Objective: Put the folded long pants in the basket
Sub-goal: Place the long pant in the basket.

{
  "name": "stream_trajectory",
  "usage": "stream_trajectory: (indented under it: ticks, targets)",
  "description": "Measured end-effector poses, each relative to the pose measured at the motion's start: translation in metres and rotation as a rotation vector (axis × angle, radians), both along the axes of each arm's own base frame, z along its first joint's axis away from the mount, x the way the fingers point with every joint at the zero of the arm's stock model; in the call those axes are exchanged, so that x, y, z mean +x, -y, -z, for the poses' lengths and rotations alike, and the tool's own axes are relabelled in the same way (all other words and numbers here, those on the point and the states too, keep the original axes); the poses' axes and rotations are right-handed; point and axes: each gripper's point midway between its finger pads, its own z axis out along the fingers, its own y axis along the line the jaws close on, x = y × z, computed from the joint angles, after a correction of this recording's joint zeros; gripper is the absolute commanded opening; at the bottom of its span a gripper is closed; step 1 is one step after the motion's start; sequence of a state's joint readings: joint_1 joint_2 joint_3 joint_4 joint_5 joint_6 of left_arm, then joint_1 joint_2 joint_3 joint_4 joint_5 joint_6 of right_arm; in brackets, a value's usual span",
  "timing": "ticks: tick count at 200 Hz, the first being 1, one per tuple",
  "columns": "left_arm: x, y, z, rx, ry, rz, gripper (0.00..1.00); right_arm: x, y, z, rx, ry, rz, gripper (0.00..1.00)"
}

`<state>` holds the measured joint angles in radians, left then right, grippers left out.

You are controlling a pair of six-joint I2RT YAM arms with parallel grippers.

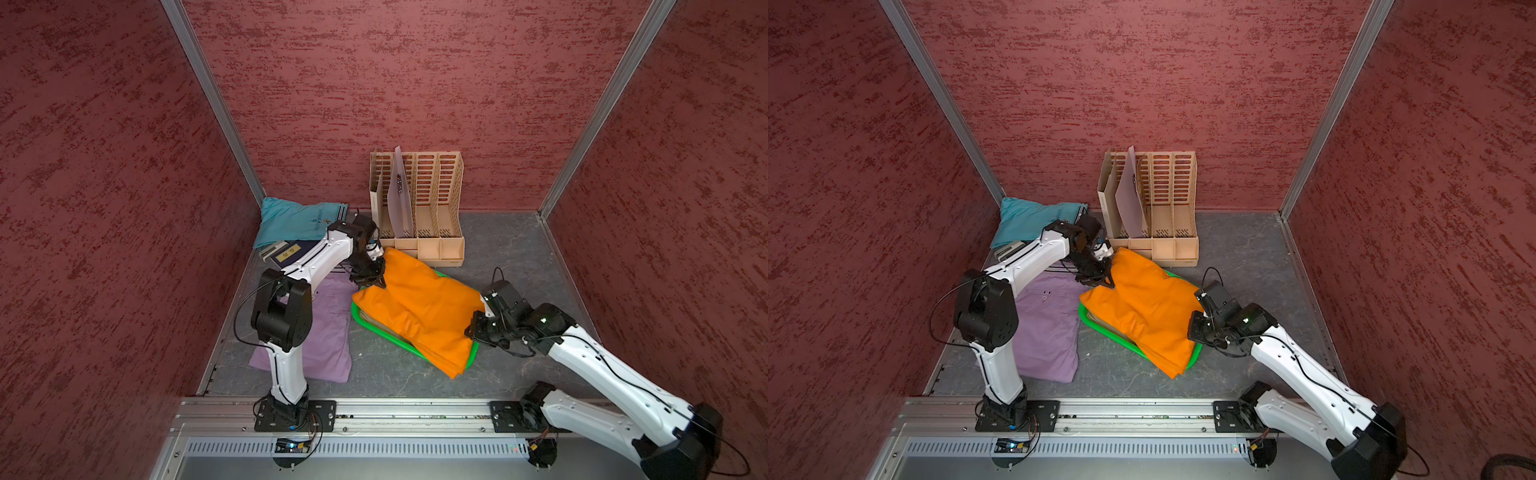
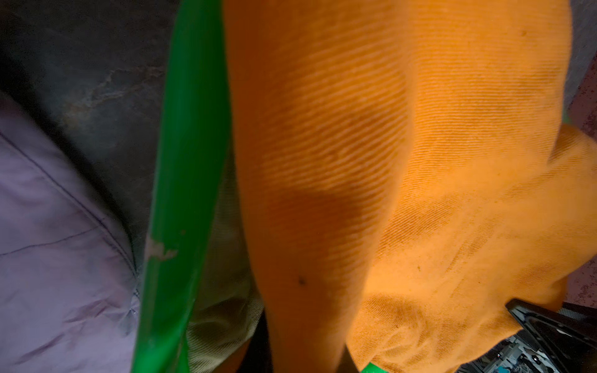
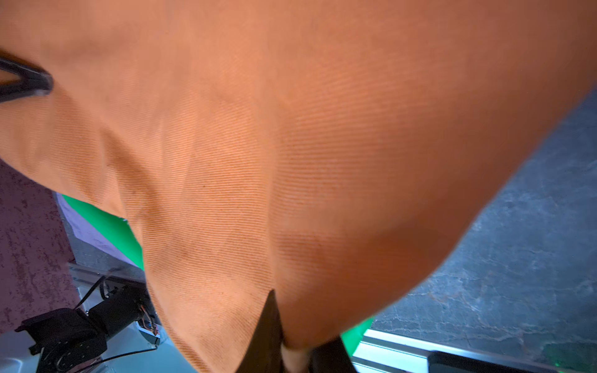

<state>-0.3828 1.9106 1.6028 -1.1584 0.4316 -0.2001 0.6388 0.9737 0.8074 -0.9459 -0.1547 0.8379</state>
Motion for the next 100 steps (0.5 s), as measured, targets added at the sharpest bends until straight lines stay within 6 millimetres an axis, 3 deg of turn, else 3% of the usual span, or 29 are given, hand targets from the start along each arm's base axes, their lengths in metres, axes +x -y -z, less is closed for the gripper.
stream_trajectory:
  ticks: [15, 24, 40, 51, 84, 100]
  targets:
    - [-0.001, 0.0, 0.004, 0.005, -0.013, 0.003, 0.02, -0.002, 0.0, 0.01, -0.002, -0.014, -0.004, 0.0]
    - [-0.001, -0.001, 0.006, 0.008, -0.017, 0.004, 0.14, -0.002, -0.001, 0.014, -0.006, -0.026, -0.006, 0.0]
    - [-0.001, -0.002, 0.006, 0.011, -0.014, 0.006, 0.24, 0.0, -0.002, 0.02, -0.024, -0.04, -0.011, 0.0]
    - [-0.001, -0.003, 0.007, 0.019, -0.013, 0.003, 0.42, 0.001, 0.0, 0.023, -0.039, -0.044, -0.01, 0.05]
    - [0.005, -0.01, 0.004, 0.025, 0.002, -0.021, 0.55, 0.009, 0.006, 0.033, -0.094, -0.06, -0.015, 0.1]
    - [0.005, -0.01, -0.003, 0.022, 0.021, -0.02, 0.57, 0.015, 0.01, 0.036, -0.107, -0.065, -0.012, 0.12]
